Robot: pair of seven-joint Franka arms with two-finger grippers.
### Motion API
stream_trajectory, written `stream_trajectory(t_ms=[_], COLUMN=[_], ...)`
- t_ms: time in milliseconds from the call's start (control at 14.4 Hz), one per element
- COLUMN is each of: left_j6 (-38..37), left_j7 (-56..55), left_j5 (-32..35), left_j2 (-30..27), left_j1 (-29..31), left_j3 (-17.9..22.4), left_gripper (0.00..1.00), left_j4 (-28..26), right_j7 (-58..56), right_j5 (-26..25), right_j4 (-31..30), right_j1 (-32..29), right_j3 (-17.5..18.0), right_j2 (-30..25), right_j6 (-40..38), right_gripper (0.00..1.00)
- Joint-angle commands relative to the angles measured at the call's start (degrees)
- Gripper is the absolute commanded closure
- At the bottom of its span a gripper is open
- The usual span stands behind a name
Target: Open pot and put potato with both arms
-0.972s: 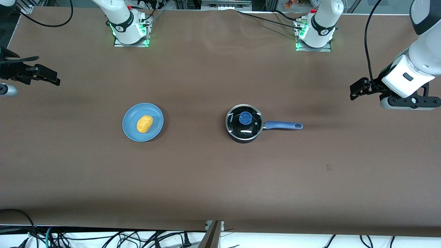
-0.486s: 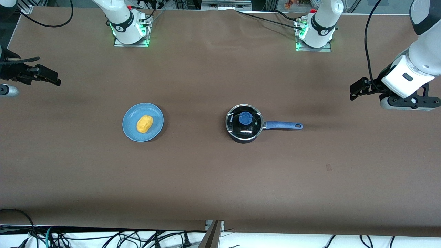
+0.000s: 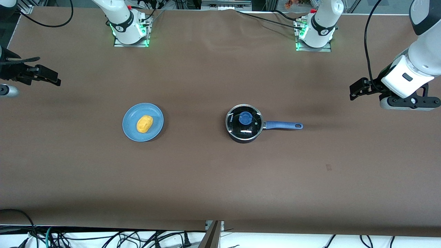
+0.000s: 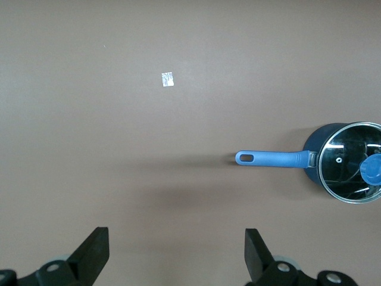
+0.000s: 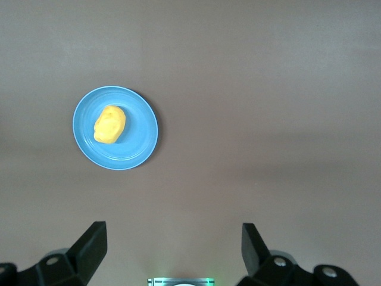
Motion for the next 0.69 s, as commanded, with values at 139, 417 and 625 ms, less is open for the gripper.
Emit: stream_trajectory(t_ms=[139,417,625], left_j6=[-0.3,-0.3,-0.6], left_j7=[0.2,0.4,0.2], left_j5=[-1.1,-1.1,-0.8], left_j2=[0.4,0.4,1.8], left_j1=[0.0,0.0,-0.1], left_j3=[-0.1,-0.1,0.0], left_gripper=[0.00,0.00,0.00], left_j4=[1.2,1.2,1.2], right_j7=[-0.5,-0.5,-0.5], right_j5=[0.8,0.9,0.9], right_j4=[1.1,1.1,1.1], right_j1=[-0.2,-0.1,-0.2], right_j3=[0.0,0.0,0.0], right_j2=[0.5,0.5,0.5], right_j6=[-0.2,-0.2,-0.2], right_gripper=[0.00,0.00,0.00])
